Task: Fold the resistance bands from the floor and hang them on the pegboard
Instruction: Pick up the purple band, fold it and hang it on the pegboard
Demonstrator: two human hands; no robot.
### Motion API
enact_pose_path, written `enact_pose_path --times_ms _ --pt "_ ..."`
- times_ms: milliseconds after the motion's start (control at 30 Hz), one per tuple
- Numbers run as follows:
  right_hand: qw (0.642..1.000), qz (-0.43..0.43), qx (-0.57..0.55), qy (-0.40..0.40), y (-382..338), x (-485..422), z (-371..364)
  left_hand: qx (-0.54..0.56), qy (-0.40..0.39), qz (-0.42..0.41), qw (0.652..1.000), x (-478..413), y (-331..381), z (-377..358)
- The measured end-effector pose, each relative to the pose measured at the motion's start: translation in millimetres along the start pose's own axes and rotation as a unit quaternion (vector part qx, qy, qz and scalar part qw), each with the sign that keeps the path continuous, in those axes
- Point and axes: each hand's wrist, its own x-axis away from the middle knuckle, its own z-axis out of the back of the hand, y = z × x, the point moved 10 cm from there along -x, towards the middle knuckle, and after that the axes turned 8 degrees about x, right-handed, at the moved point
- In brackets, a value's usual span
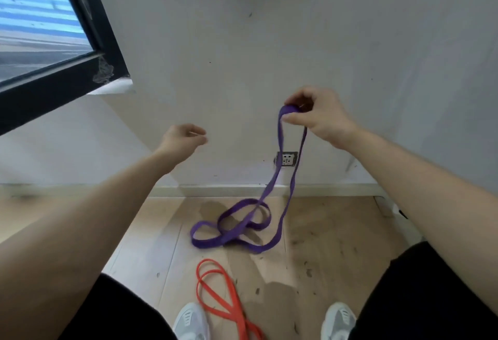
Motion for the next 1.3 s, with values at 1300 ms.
enact_pose_path --times_ms 1300 --pt "0.937 -0.253 0.037 -0.238 137 46 -112 0.489 0.1 -0.121 0.858 29 90 69"
